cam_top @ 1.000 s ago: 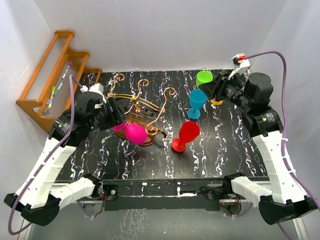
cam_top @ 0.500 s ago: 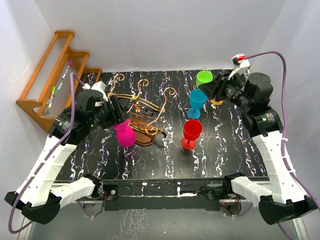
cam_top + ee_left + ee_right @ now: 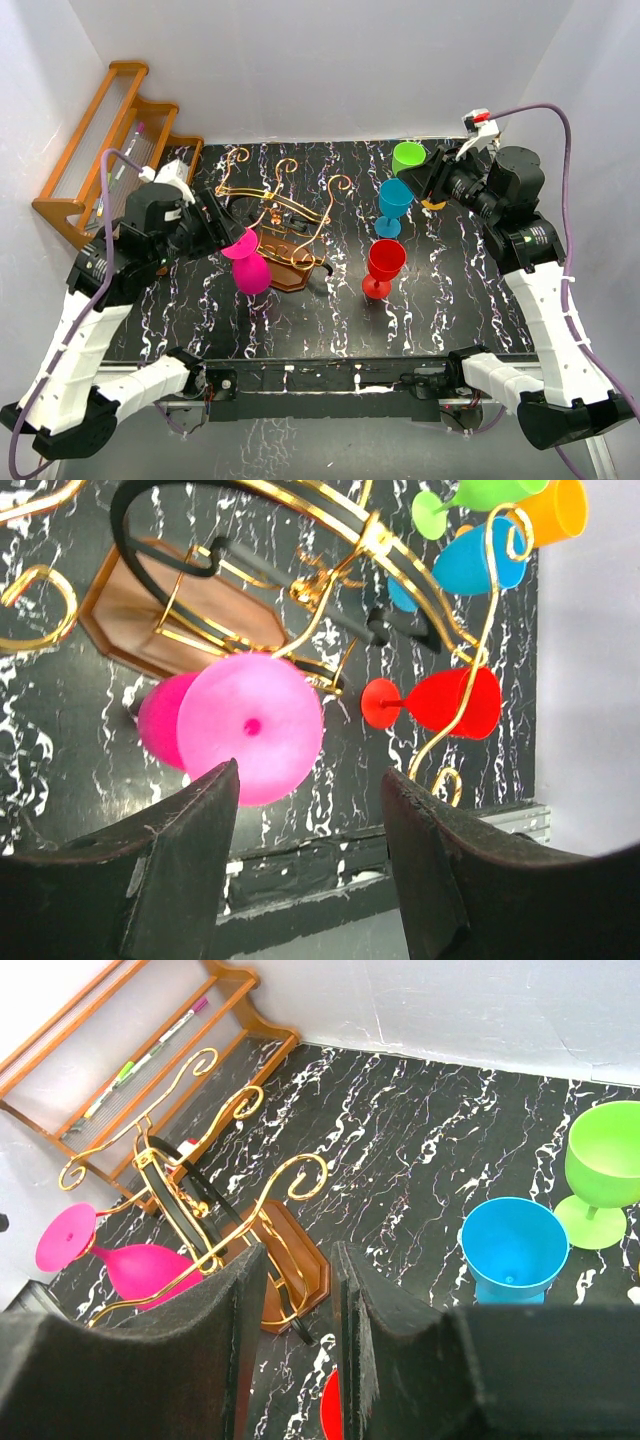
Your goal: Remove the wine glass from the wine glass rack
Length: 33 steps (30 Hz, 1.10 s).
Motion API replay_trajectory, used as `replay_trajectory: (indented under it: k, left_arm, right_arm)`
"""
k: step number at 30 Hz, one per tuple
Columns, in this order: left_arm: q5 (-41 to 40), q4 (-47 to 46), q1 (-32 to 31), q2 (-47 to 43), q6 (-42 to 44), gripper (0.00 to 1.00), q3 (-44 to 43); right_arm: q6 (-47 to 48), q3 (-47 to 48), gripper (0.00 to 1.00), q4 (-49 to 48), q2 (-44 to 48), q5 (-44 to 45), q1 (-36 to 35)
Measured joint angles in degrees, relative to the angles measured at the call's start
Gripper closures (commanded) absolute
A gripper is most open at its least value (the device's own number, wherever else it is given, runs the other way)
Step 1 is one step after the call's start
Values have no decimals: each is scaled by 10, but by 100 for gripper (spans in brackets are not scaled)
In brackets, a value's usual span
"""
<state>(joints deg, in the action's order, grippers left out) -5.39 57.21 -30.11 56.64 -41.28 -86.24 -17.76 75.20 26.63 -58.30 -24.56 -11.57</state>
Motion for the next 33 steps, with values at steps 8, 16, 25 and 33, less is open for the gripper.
replay_trajectory:
  k: [8, 16, 25, 33]
  left_arm:
    - [-2, 39, 0, -78, -36, 40, 75]
    - [-21, 39, 0, -122, -77, 34, 134]
    - [-51, -11, 0, -118, -110, 32, 164]
    - [-61, -60, 0, -97, -117, 33, 178]
  right_arm:
    - [0, 0, 65, 0, 0, 0, 0]
    - [-1, 0, 66, -11, -7, -5, 0]
    - [-1, -1, 66, -12, -8, -5, 0]
    - [-1, -1, 65, -13, -8, -5, 0]
